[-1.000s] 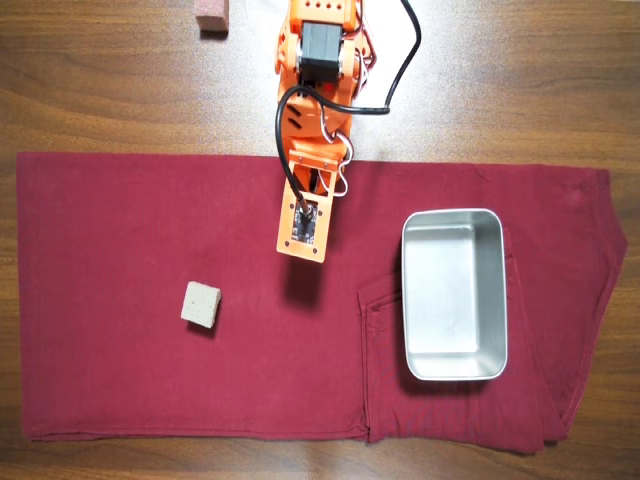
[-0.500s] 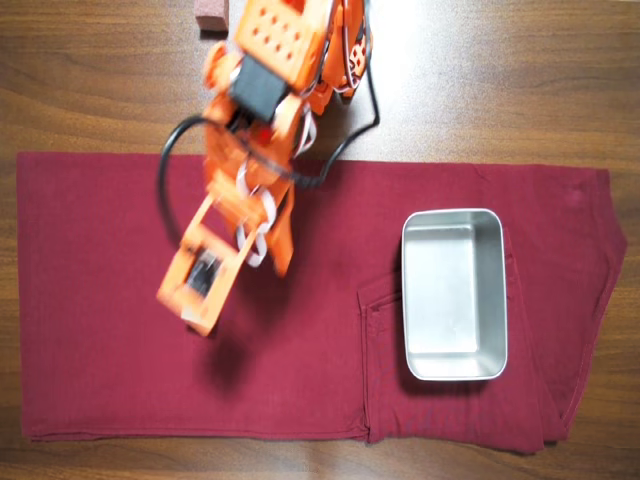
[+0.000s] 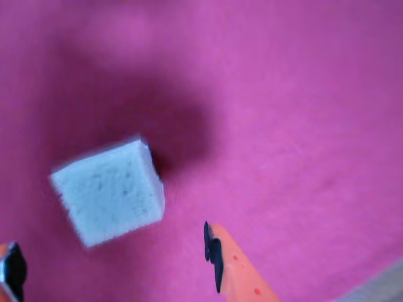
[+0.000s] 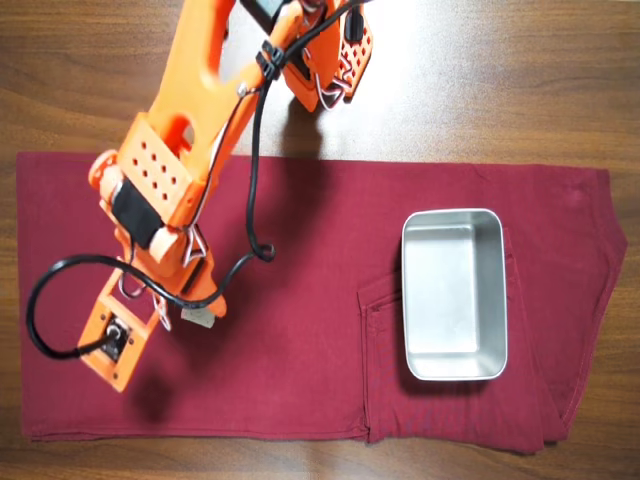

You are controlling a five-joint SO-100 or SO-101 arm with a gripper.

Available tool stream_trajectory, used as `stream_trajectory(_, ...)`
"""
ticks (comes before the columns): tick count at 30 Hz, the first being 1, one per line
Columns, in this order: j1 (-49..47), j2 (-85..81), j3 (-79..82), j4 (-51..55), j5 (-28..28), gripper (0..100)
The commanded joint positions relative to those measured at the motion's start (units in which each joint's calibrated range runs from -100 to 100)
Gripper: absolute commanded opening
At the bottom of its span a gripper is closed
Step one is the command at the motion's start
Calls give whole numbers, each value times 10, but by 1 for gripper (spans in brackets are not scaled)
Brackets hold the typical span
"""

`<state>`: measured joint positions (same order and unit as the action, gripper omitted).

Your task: Grab the cube

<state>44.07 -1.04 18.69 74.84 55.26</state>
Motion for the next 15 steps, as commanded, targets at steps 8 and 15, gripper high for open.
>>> stream_trajectory(8,-50,105,-47,-82,-36,28)
stream_trajectory(15,-74,100,-76,-67,-48,0)
